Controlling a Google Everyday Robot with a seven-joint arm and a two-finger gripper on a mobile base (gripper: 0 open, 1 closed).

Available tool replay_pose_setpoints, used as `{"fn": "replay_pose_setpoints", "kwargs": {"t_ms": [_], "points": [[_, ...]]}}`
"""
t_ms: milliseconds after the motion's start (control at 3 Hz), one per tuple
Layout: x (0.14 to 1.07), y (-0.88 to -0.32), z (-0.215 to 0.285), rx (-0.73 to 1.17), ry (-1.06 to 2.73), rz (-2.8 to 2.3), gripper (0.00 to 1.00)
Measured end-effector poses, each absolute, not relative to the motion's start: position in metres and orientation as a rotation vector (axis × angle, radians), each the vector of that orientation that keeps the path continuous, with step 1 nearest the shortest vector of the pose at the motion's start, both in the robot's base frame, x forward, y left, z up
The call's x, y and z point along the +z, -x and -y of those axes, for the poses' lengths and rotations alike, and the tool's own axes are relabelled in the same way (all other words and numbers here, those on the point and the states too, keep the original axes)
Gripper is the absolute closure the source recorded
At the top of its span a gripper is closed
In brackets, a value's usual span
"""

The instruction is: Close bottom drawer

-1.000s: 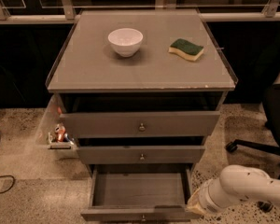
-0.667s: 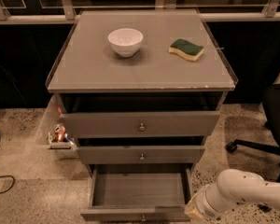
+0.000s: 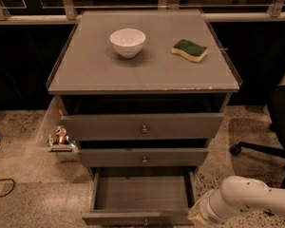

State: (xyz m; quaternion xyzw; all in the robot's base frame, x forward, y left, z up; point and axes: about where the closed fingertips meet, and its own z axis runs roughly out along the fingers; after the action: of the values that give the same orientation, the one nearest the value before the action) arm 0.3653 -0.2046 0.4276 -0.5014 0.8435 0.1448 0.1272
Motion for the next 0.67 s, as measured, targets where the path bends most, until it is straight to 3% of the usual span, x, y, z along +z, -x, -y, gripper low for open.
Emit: {"fn": "replay_pose_setpoints", "kwargs": {"t_ms": [667], "points": [[0.363, -0.409, 0.226, 0.459, 1.257, -2.291, 1.0]]}}
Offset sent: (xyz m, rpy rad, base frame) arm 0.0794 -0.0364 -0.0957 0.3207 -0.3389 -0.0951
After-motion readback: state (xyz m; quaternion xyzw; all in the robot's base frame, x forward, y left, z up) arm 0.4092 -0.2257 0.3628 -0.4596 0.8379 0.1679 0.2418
